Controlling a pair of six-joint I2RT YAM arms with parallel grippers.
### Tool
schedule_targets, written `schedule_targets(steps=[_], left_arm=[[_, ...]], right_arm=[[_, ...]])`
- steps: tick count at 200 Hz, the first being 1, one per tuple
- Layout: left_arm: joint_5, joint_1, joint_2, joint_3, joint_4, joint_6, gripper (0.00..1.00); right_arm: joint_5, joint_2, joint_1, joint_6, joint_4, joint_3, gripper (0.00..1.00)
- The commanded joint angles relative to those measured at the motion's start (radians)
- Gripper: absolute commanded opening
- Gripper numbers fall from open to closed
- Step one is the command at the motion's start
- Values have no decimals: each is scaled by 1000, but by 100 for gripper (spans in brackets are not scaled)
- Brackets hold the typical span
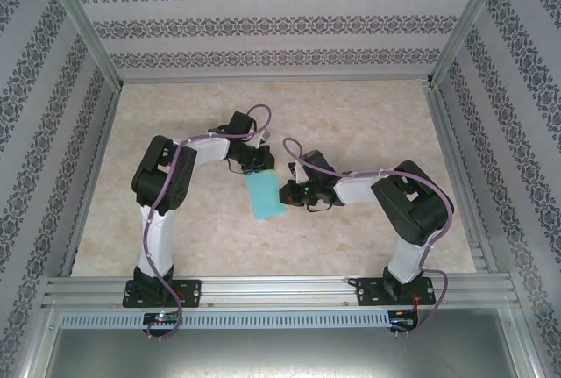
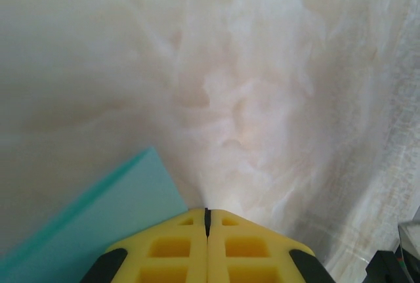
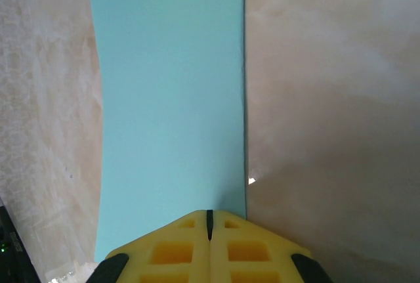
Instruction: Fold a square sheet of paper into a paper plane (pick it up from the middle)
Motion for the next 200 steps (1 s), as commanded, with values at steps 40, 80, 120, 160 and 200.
schedule_targets(steps=[40, 80, 120, 160, 200], left_arm=[[-160, 130, 52, 44, 1, 72, 7], [-142, 154, 39, 100, -2, 62, 9], [-170, 159, -63, 126, -9, 7, 28], [-321, 169, -284, -19, -31, -64, 52], [-477, 225, -518, -228, -114, -153, 86]], right_arm=[[-9, 19, 45, 24, -208, -77, 0], [-1, -3, 55, 37, -204, -60, 0], [19, -47, 90, 91, -188, 19, 0], [180, -73, 133, 12, -341, 165, 14], [372, 2, 177, -99, -519, 335, 36]])
